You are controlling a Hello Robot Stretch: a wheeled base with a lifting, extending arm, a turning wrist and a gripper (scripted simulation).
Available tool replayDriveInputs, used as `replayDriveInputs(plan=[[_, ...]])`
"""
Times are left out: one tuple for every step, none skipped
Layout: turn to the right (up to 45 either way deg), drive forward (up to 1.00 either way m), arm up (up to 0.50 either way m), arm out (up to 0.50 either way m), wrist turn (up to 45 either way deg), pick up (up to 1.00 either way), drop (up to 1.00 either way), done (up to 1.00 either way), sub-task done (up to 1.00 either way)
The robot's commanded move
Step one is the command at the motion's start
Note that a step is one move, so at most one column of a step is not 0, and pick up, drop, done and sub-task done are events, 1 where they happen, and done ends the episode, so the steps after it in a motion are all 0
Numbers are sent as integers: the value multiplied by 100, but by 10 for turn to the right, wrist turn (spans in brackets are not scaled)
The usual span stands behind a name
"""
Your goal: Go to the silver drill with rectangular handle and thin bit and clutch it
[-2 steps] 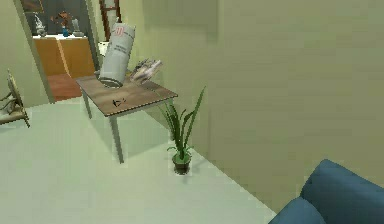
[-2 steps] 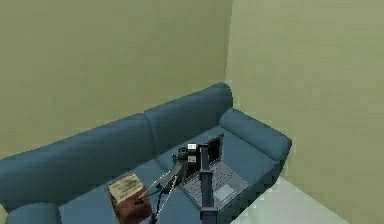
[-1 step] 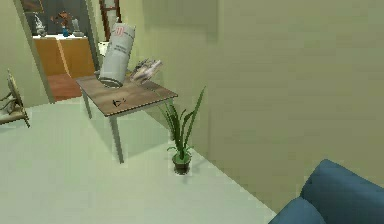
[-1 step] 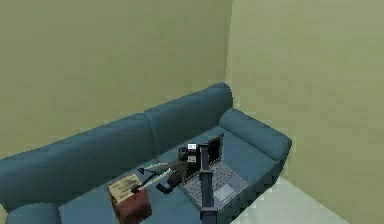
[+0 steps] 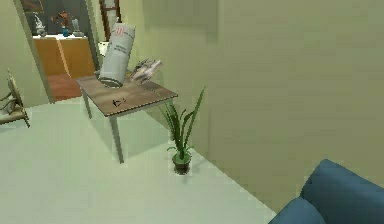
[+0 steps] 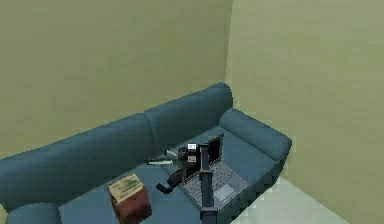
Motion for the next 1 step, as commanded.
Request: replayDriveInputs(plan=[[0,0,0,0,90,0,0,0,0]])
